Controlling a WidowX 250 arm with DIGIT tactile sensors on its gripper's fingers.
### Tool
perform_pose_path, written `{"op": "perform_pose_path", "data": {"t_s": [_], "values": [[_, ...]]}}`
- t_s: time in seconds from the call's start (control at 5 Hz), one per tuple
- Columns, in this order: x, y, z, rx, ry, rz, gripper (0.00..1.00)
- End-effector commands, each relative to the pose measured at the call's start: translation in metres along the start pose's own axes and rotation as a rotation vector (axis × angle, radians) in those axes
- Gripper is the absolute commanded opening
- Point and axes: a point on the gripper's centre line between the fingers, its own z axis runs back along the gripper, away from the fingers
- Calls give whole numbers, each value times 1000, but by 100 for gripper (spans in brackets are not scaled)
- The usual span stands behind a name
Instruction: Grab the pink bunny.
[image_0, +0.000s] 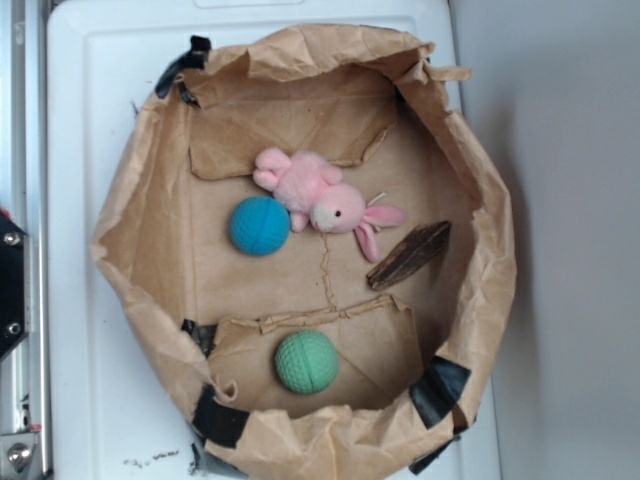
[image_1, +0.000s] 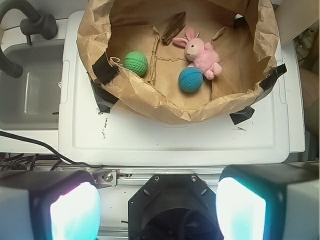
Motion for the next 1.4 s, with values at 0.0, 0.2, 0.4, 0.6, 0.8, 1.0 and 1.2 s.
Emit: {"op": "perform_pose_path", "data": {"t_s": [0.0,0.2,0.4,0.6,0.8,1.0,1.2], "values": [[0,0,0,0,0,0,100],[46,-11,-32,-30,38,-35,100],[93,-19,-60,-43,35,-4,100],[93,-19,-60,-43,35,-4,100],[93,-19,-60,-43,35,-4,100],[93,-19,-60,-43,35,-4,100],[93,-19,-60,-43,35,-4,100]]}}
